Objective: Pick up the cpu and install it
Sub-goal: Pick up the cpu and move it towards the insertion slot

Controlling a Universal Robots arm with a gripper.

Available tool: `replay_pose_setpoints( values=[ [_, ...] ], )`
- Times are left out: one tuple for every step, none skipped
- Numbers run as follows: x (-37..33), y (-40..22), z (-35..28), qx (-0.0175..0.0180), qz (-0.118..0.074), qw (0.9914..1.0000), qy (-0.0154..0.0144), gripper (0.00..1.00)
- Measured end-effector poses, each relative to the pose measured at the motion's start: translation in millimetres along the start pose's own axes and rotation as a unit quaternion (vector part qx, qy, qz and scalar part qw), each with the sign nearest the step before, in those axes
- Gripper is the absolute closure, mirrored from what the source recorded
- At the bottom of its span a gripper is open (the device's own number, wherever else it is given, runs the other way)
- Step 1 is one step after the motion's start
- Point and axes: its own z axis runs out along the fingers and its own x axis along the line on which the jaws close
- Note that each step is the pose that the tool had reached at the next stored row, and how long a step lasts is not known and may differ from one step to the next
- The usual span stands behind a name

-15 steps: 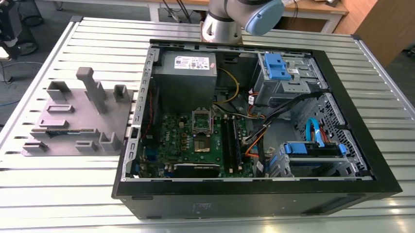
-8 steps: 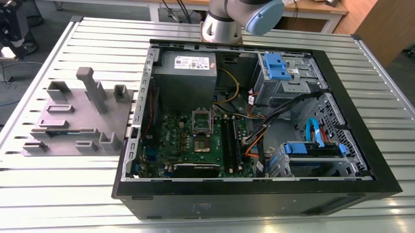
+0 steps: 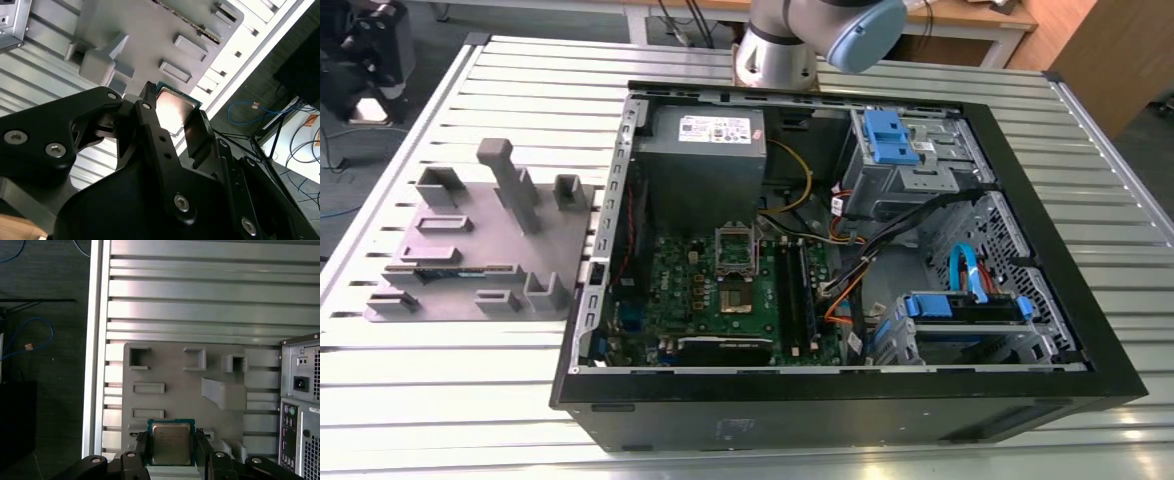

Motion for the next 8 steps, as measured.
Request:
replay_pose_setpoints(
  values=[
    [-3.8, -0.1, 0.0, 0.0000, 0.000, 1.00000, 0.0000, 0.53],
    [-8.0, -0.1, 0.0, 0.0000, 0.000, 1.00000, -0.0001, 0.53],
    [-11.9, -0.2, 0.0, 0.0000, 0.000, 1.00000, 0.0000, 0.53],
    [-15.9, -0.3, -0.1, 0.0000, 0.000, 1.00000, 0.0001, 0.53],
    [-20.1, -0.4, 0.0, 0.0000, 0.000, 1.00000, 0.0000, 0.53],
    [-24.6, -0.5, 0.1, 0.0000, 0.000, 1.00000, -0.0001, 0.53],
    [-29.1, -0.6, 0.0, 0.0000, 0.000, 1.00000, 0.0000, 0.53],
    [-33.4, -0.6, 0.0, 0.0000, 0.000, 1.00000, 0.0000, 0.53]
  ],
)
